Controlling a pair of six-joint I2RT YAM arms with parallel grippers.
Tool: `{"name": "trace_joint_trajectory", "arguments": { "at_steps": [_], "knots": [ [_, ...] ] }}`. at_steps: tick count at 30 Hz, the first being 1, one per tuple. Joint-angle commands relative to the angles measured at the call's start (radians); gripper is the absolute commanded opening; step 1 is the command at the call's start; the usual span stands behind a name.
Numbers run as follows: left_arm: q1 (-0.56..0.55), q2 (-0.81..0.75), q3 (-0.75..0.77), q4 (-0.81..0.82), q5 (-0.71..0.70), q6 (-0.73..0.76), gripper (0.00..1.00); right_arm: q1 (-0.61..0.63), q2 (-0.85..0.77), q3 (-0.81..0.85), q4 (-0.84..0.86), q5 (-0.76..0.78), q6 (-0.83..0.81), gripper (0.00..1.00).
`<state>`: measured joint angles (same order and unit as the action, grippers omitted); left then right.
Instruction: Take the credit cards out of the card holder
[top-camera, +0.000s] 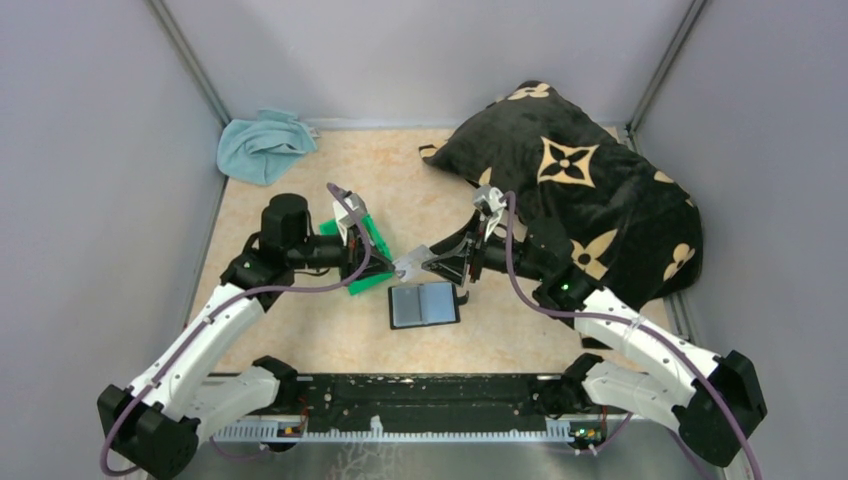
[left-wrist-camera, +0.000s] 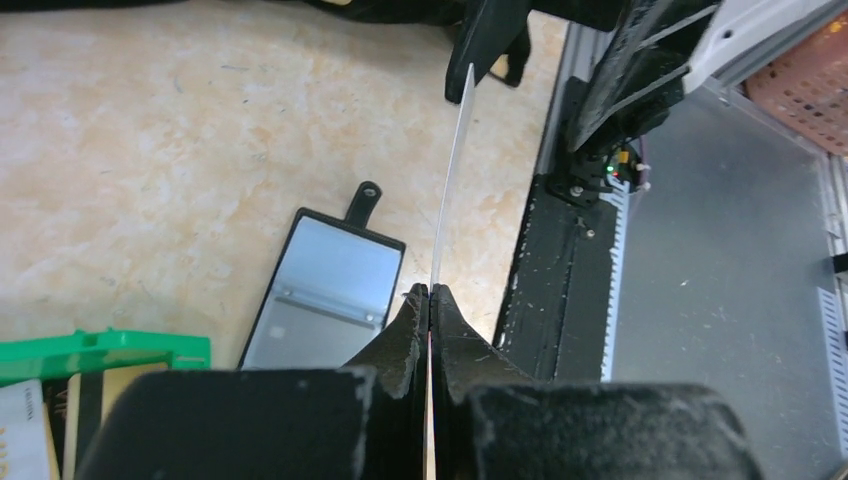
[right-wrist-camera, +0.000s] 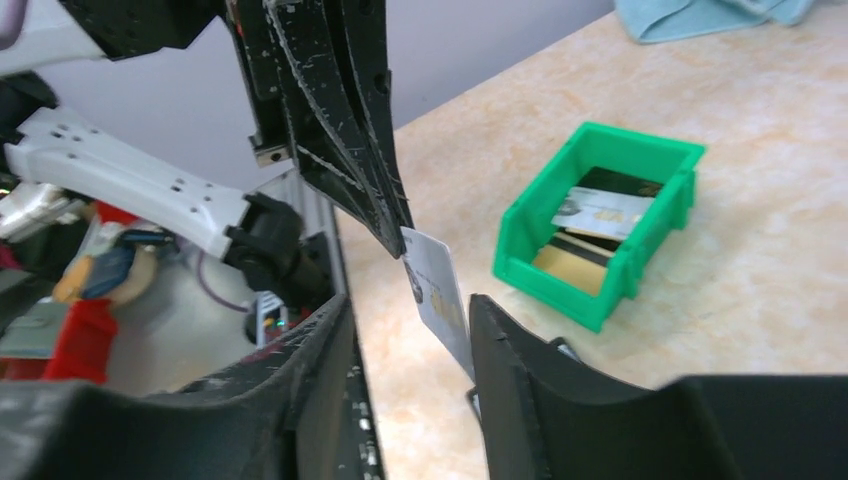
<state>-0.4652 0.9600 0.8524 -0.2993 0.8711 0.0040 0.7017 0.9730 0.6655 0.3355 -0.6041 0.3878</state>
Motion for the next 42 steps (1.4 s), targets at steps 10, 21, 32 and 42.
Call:
{"name": "trace_joint_trajectory", "arguments": {
  "at_steps": [10,21,32,42],
  "knots": [
    [0.013,0.085,0.068,-0.141,-0.438,0.069,0.00,-0.031,-0.050,0.000,-0.132,0.323,-0.074,0.52],
    [0.091,0.140,0.054,-0.122,-0.580,-0.213,0.00,-0.036,0.016,-0.009,-0.131,0.293,-0.082,0.52],
    [0.202,0.191,0.099,-0.253,-0.745,-0.277,0.00,-0.044,0.032,-0.046,-0.115,0.287,-0.079,0.52],
    [0.204,0.196,-0.073,-0.033,-0.662,-0.590,0.00,-0.049,0.050,-0.055,-0.118,0.283,-0.076,0.52]
  ]
}}
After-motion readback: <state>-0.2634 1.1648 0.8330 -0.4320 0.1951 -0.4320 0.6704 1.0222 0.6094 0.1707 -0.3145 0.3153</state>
